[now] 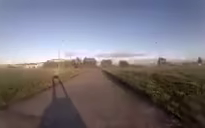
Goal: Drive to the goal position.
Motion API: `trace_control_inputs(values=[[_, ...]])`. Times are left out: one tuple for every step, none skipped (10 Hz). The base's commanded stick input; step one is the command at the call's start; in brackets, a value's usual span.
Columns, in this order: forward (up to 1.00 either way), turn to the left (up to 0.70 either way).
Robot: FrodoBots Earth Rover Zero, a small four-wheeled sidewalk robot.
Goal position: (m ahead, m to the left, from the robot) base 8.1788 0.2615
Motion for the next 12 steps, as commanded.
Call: trace_control_inputs(values=[[0.7, 0.0], [0.7, 0.0], [0.7, 0.0], [0.7, 0.0], [0.7, 0.0], [0.7, 0.0], [0.7, 0.0], [0.7, 0.0], [0.7, 0.0], [0.7, 0.0], [0.7, 0.0], [0.7, 0.0]])
